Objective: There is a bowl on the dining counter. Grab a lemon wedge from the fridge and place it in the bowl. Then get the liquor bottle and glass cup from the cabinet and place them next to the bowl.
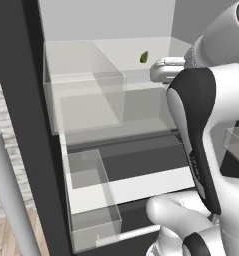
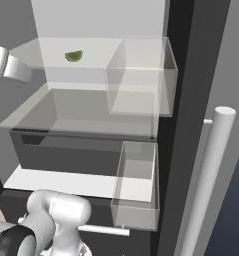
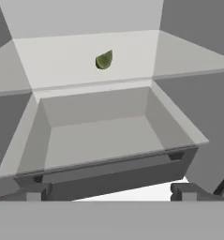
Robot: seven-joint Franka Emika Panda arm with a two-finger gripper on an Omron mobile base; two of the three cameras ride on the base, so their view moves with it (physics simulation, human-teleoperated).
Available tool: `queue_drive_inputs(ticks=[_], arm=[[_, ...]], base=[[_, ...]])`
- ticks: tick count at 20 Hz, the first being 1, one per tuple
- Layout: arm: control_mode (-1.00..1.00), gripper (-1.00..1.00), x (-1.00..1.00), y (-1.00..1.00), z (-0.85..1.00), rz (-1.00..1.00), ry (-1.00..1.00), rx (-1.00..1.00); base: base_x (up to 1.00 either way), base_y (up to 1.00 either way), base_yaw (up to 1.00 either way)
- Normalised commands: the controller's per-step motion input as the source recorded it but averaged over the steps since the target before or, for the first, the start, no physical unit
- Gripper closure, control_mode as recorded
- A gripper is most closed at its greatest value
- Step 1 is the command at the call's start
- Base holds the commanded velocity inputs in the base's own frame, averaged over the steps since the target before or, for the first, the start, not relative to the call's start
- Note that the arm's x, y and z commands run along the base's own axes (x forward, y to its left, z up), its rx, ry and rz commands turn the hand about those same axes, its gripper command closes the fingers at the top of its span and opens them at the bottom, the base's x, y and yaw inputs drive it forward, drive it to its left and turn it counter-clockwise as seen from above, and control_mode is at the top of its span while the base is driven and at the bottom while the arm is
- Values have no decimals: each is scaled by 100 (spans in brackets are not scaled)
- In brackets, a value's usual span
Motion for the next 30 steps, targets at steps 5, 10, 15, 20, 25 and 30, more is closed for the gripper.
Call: queue_drive_inputs(ticks=[5, 10, 15, 20, 25, 30], arm=[[-100, -100, 53, 2, 0, 0, -22, 6], [-100, -100, 54, 1, 0, 0, -28, 4], [-100, -100, 70, 5, 0, 0, -9, 1], [-100, -100, 68, 0, 0, 0, 0, 0], [-100, -100, 40, 0, 0, 1, 0, 0], [-100, -100, 42, 0, 0, 0, 0, 0]], base=[[0, 0, 0], [0, 0, 0], [0, 0, 0], [0, 0, 0], [0, 0, 0], [0, 0, 0]])
